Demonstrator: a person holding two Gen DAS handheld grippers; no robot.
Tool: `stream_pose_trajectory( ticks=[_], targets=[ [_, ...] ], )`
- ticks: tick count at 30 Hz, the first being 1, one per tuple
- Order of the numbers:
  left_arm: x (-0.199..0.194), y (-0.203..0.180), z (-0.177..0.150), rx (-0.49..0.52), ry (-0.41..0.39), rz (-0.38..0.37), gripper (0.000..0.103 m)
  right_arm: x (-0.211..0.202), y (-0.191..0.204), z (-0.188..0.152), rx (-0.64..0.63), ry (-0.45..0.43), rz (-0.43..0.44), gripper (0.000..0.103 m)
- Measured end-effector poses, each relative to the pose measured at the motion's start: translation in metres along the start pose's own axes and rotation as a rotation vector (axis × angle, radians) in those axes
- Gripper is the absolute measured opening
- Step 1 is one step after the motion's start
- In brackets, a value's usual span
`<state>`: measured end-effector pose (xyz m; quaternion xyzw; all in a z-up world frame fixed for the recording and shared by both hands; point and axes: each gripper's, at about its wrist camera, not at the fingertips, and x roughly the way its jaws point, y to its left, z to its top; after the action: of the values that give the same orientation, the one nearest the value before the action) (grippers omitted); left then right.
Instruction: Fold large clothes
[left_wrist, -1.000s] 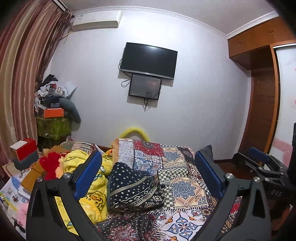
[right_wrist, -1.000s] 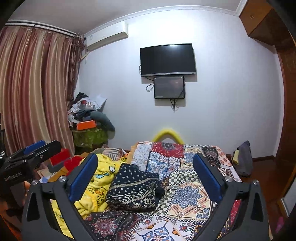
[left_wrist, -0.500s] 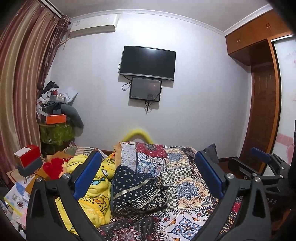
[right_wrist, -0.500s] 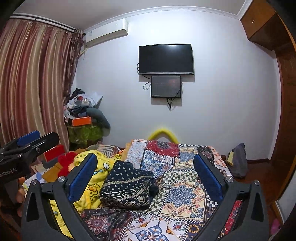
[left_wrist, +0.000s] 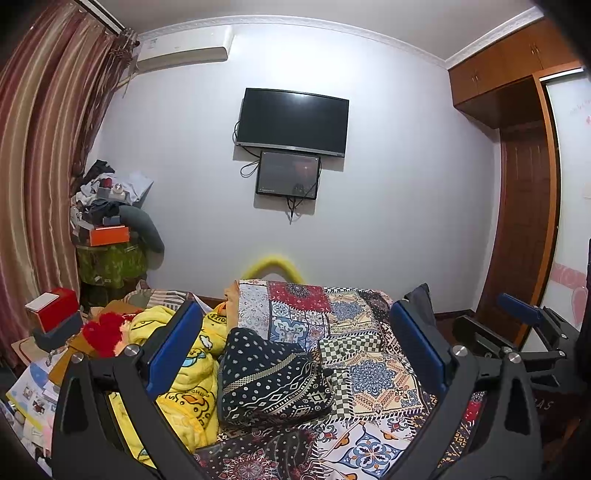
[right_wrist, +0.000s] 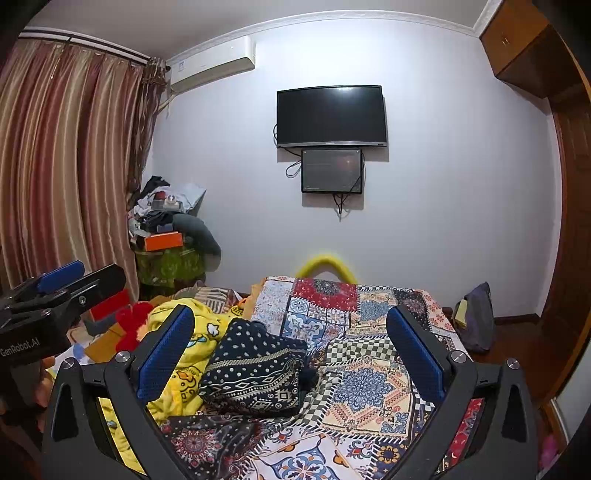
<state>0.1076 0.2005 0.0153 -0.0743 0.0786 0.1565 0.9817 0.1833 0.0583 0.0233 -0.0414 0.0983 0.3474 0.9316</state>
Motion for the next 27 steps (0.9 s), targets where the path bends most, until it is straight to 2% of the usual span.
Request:
stream_pose_trajectory(
  ticks=[27],
  targets=[
    [0.0065,-0.0015,-0.0015,0.0,0.024,-0.012,0.102,0.0001,-0.0033,0.0009,0.018,0.001,-0.017,0.103]
  ],
)
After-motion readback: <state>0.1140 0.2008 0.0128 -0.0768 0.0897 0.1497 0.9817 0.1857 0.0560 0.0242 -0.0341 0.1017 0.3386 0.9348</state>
